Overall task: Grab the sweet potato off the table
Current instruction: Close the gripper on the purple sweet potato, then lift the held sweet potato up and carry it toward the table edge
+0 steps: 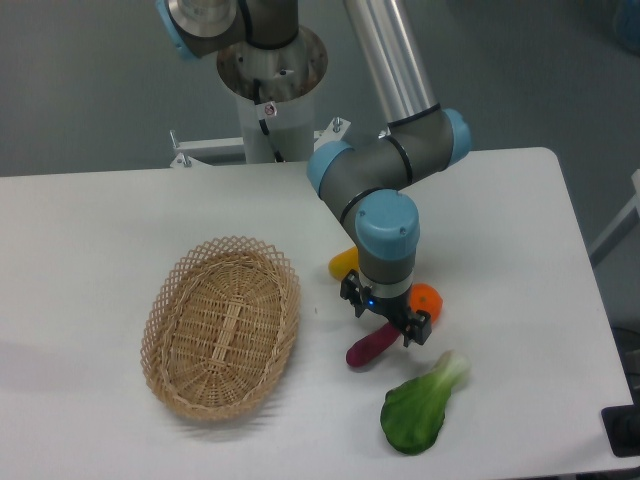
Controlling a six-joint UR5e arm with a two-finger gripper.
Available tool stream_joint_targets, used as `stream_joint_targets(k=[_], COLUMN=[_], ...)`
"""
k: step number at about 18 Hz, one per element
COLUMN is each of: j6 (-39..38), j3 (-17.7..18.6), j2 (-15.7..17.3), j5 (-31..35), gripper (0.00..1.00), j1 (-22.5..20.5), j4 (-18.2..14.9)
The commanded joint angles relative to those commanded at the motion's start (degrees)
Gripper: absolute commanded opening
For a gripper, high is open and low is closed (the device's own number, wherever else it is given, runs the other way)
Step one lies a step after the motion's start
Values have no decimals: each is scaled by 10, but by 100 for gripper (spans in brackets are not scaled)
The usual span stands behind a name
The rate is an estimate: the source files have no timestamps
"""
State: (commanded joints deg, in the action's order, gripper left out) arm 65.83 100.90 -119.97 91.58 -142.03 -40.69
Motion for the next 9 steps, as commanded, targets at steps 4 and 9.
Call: stream_joint_targets(k=[4, 9], j6=[-1, 0], j3=[-2, -6], j2=[-1, 0], j5=[0, 0], gripper=[77, 26], j1=[0, 0], j4=[2, 1])
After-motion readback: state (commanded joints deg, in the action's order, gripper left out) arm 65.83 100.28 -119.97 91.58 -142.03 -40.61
